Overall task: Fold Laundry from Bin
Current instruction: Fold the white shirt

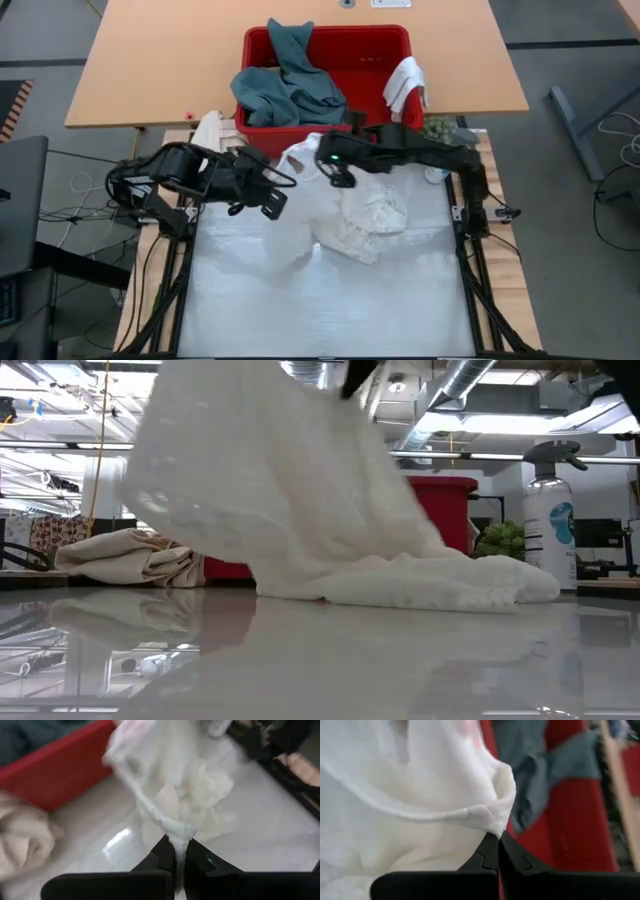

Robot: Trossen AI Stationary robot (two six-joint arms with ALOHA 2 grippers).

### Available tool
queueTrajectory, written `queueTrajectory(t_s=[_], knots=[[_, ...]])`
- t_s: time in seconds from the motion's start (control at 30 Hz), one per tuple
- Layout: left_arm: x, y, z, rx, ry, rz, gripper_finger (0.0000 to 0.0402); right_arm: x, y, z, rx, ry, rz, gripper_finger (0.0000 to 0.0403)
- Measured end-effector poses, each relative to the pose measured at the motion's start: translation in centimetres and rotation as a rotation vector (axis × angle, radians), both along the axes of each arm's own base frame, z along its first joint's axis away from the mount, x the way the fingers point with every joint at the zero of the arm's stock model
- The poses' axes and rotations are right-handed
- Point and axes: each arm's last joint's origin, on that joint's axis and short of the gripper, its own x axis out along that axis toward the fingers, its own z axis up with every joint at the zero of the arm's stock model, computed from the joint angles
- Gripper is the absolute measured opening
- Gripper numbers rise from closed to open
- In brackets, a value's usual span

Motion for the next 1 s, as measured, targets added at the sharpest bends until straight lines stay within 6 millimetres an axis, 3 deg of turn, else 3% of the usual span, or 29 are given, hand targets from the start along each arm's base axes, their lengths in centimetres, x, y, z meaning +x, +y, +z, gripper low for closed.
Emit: queueTrajectory(t_s=[0.13, 0.27, 0.67, 0.87, 1.0], knots=[[-0.4, -0.6, -1.2, 0.031, 0.049, -0.007, 0.0, 2.9, -0.8, -2.2, 0.048, 0.022, 0.098, 0.0019], [-1.5, -1.4, -4.6, -0.03, 0.151, 0.027, 0.0, 4.8, -1.7, -4.6, 0.087, 0.066, 0.129, 0.0019], [-9.6, 0.5, -15.2, -0.097, 0.325, 0.332, 0.0002, 9.0, -3.8, -9.4, 0.205, 0.064, 0.292, 0.0029], [-12.7, 1.3, -19.0, -0.176, 0.351, 0.392, 0.0048, 9.6, -3.6, -10.2, 0.157, 0.118, 0.362, 0.0102], [-13.9, 1.7, -20.6, -0.202, 0.32, 0.387, 0.0106, 8.5, -2.6, -8.1, 0.134, 0.102, 0.375, 0.0178]])
